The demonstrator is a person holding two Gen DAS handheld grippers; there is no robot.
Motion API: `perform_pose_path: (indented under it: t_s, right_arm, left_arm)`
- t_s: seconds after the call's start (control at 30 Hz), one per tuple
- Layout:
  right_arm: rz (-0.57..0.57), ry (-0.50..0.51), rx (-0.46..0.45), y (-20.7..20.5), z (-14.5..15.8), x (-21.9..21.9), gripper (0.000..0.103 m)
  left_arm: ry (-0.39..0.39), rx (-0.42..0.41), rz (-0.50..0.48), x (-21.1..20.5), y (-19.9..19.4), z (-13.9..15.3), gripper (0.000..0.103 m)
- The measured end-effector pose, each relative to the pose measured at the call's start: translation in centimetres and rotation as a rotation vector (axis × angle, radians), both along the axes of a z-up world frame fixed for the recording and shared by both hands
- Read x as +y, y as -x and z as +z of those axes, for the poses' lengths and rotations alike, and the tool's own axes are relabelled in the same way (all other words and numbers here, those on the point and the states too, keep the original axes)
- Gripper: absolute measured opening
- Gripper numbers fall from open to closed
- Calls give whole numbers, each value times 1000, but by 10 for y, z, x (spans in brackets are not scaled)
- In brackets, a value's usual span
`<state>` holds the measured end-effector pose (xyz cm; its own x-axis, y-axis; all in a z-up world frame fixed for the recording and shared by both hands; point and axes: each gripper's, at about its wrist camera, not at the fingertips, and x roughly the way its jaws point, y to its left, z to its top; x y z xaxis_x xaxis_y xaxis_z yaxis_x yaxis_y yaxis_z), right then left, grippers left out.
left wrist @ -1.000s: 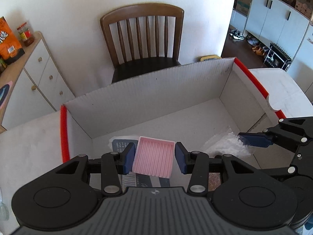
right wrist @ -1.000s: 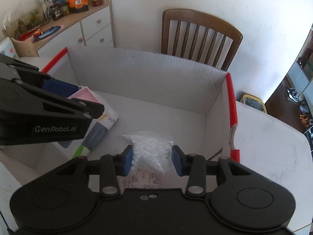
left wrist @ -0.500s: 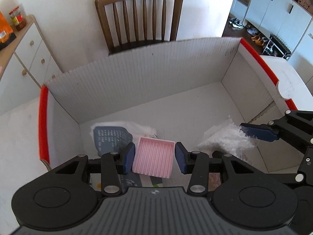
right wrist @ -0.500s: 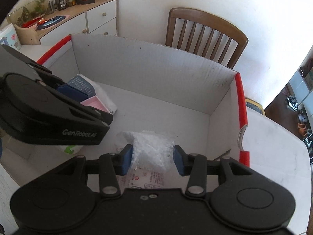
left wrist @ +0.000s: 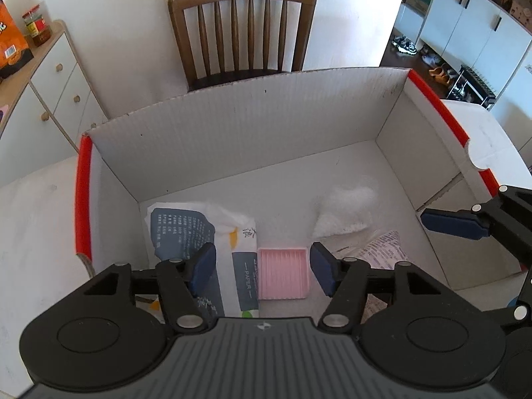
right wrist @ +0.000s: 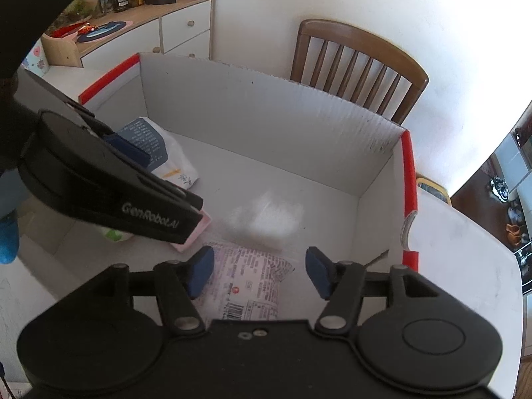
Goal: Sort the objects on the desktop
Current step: 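Open right gripper dropping the plastic bag while left gripper releases the pink tray, then withdraw both tools from the red box back toward the table items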
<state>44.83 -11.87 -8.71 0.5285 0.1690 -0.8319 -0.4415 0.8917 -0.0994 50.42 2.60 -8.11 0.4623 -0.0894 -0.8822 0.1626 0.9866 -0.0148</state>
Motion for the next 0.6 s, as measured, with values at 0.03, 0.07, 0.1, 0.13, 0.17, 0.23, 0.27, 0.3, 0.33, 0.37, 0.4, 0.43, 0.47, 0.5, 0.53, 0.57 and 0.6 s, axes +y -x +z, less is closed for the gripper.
perform_pose_path:
  t_s: [0.03, 0.07, 0.1, 0.13, 0.17, 0.23, 0.27, 0.3, 0.33, 0.37, 0.4, 0.43, 0.47, 0.5, 0.53, 0.57, 0.6]
  right_arm:
    - [2, -2, -3, 1, 2, 0, 62]
    - [3, -3, -7, 2, 3, -1, 62]
    - [4, -5, -12, 4, 5, -2, 64]
    - [5, -9, -18, 6, 7, -3, 64]
    - [6, -14, -23, 9, 10, -4, 64]
    - [7, -21, -30, 12, 15, -7, 64]
    - [6, -30, -35, 14, 19, -8, 64]
    - [4, -42, -38, 16, 23, -10, 65]
    - [2, -54, -39, 19, 27, -12, 67]
    - [1, -66, -41, 21, 31, -14, 70]
    - [1, -78, -50, 25, 36, -16, 73]
    - [2, -88, -58, 28, 40, -18, 73]
    - [4, -98, -62, 31, 44, -19, 73]
    - [7, -106, -63, 34, 48, -20, 73]
    - [12, -113, -66, 37, 52, -20, 73]
    - [16, -117, -68, 41, 56, -21, 73]
    - [18, -124, -69, 45, 60, -22, 74]
  left_arm:
    - [-1, -5, 2, 1, 2, 2, 61]
    - [1, -9, 2, 0, 3, 4, 61]
    - [5, -15, 3, 1, 5, 7, 61]
    - [9, -22, 3, 1, 7, 9, 61]
    - [14, -27, 5, 1, 9, 12, 61]
    - [23, -35, 9, 2, 16, 19, 61]
    - [29, -43, 10, 3, 18, 23, 61]
    - [35, -50, 11, 6, 20, 27, 61]
    - [42, -57, 13, 8, 25, 30, 61]
    - [50, -64, 18, 10, 29, 34, 61]
    - [59, -69, 21, 10, 32, 35, 61]
    - [66, -73, 22, 10, 36, 38, 61]
    - [70, -79, 23, 10, 41, 41, 61]
    - [70, -86, 20, 10, 46, 44, 61]
    - [69, -94, 18, 11, 51, 48, 61]
    - [69, -99, 16, 11, 55, 52, 61]
    - [70, -104, 15, 11, 60, 55, 61]
